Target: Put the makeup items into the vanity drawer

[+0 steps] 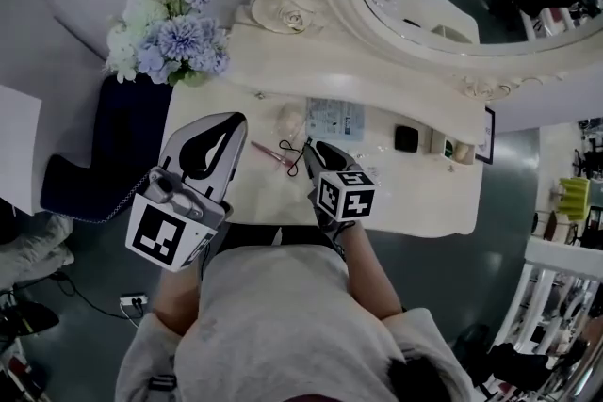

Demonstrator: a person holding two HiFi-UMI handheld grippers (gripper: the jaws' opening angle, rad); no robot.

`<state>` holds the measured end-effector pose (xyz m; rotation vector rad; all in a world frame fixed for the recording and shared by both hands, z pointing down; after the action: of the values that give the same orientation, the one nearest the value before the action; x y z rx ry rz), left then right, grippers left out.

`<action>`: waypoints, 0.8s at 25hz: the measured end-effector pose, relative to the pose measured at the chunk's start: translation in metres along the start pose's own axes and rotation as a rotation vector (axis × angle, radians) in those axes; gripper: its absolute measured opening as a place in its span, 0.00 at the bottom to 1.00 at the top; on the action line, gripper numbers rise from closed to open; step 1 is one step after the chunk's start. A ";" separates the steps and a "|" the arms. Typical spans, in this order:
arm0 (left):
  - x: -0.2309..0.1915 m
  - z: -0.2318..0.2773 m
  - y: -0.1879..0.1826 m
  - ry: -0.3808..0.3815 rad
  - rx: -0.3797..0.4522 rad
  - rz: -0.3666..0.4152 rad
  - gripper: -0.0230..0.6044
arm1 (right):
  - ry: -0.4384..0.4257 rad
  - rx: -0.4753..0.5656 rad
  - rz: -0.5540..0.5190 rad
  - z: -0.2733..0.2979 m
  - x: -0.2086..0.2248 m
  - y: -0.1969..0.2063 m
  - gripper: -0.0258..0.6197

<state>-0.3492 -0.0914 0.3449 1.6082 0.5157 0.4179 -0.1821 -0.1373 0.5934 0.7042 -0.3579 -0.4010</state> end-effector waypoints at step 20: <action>-0.009 0.008 0.009 0.059 -0.005 -0.018 0.06 | 0.128 -0.017 -0.019 0.008 0.003 0.008 0.09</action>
<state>-0.3512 -0.1039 0.3535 1.5891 0.5726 0.4542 -0.1809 -0.1376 0.6052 0.7135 -0.2273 -0.3746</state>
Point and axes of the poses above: the fingertips, and each gripper's own axes: z forward along the fingers, x to its right, y out of its underside, the point moved 2 cm from there along -z, backward along the fingers, and after that the axes turned 10 degrees about y, right-handed, at the moved point
